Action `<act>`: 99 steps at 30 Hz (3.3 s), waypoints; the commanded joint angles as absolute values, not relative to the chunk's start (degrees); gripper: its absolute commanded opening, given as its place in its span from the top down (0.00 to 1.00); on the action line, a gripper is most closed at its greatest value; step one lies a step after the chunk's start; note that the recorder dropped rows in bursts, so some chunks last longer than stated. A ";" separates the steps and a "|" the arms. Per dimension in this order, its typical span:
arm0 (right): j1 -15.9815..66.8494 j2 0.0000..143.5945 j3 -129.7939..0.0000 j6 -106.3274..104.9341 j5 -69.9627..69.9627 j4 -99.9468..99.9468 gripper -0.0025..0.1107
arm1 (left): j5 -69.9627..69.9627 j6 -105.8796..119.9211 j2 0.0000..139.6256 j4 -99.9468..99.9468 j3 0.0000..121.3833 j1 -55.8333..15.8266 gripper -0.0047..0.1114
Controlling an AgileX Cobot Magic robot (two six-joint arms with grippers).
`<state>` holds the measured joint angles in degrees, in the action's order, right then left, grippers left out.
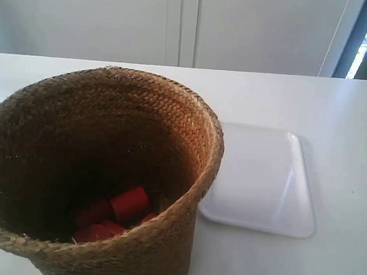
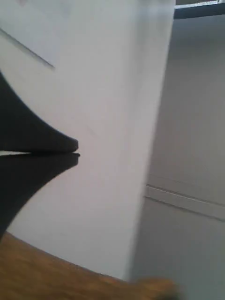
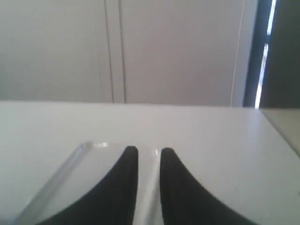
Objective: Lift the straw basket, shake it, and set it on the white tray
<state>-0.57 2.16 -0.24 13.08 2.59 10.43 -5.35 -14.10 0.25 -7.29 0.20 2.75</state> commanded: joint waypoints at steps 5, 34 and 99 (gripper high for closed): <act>-0.38 1.83 0.00 13.33 -23.91 10.35 0.82 | -40.20 -22.75 0.00 -13.14 0.00 2.62 0.96; -0.38 52.06 -50.88 12.71 -0.62 1.52 0.98 | -13.67 -1.42 34.15 -20.66 38.38 2.62 0.96; 27.94 91.66 -86.59 3.24 69.96 -9.76 0.50 | 69.96 0.00 79.36 -8.07 76.91 -10.11 0.40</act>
<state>27.96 90.17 -86.75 3.03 70.12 -8.25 64.75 0.00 78.95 -6.41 78.23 -10.01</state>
